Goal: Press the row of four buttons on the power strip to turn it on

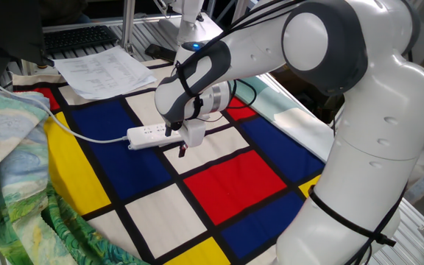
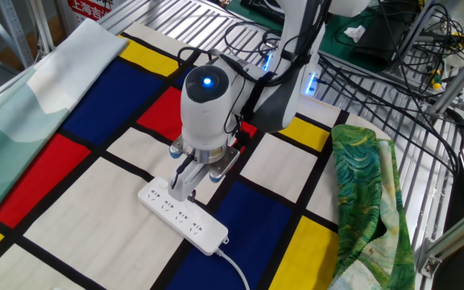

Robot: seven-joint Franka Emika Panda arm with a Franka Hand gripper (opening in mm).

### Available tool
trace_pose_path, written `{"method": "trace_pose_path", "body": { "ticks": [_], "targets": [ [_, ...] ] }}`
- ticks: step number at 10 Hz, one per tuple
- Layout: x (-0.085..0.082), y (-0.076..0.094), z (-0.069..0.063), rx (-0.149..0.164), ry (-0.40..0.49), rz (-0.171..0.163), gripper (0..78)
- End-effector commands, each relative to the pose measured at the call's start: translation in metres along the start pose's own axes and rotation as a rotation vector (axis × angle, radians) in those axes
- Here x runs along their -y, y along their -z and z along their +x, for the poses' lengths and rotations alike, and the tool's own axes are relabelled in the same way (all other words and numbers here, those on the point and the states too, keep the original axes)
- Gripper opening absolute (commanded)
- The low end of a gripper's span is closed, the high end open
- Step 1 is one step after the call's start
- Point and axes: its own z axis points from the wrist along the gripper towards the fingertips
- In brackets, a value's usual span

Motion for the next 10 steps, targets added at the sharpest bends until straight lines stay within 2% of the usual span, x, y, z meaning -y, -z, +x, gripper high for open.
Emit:
{"method": "trace_pose_path", "body": {
  "ticks": [1, 7, 10],
  "targets": [
    [-0.0008, 0.0015, -0.0007, 0.001, -0.001, -0.003, 77.4],
    [-0.0056, 0.0031, -0.0071, 0.021, -0.009, -0.004, 77.4],
    [-0.0084, 0.0035, -0.0091, 0.018, -0.018, -0.005, 77.4]
  ]
}}
